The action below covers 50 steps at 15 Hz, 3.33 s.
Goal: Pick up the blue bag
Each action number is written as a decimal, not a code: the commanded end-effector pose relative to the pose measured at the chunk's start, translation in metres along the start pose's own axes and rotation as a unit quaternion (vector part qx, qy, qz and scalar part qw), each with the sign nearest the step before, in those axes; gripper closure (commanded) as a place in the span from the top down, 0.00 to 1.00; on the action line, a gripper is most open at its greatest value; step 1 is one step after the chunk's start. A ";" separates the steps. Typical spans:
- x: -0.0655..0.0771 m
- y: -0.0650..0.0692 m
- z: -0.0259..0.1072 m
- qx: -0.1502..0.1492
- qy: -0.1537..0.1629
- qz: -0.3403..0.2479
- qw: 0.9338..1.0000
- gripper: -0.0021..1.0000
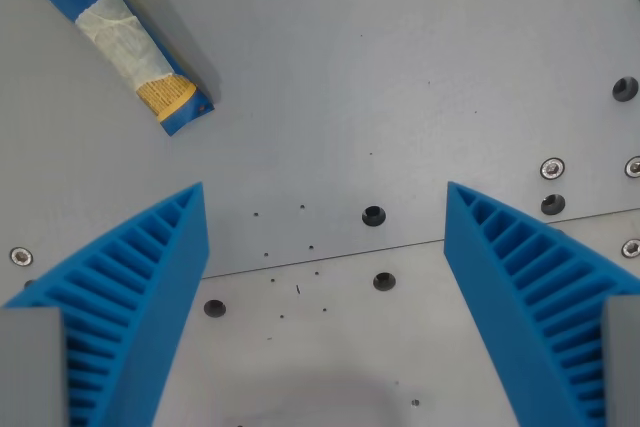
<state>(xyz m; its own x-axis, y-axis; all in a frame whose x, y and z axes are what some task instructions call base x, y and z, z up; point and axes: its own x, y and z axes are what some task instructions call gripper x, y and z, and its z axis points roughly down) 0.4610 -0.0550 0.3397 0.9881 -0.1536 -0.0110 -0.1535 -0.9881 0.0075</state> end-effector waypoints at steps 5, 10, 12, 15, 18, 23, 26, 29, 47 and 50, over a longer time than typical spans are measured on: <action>0.000 0.000 -0.003 0.000 0.003 0.000 1.000 1.00; 0.000 -0.001 -0.001 0.000 0.003 -0.004 1.000 1.00; 0.000 -0.002 0.000 0.000 0.003 -0.007 1.000 1.00; 0.000 -0.003 0.002 0.000 0.003 -0.014 1.000 1.00; 0.000 -0.005 0.004 0.000 0.003 -0.023 1.000 1.00; 0.000 -0.010 0.011 -0.001 0.004 -0.045 0.999 1.00; 0.000 -0.014 0.016 -0.001 0.004 -0.061 0.998 1.00; 0.000 -0.018 0.021 -0.002 0.005 -0.079 0.997 1.00; -0.002 -0.046 0.060 -0.010 0.008 -0.204 0.979 1.00; -0.002 -0.050 0.065 -0.011 0.009 -0.223 0.975 1.00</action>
<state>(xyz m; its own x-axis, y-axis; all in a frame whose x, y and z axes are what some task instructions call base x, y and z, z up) 0.4710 -0.0069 0.2770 0.9852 0.1506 -0.0819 0.1517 -0.9884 0.0075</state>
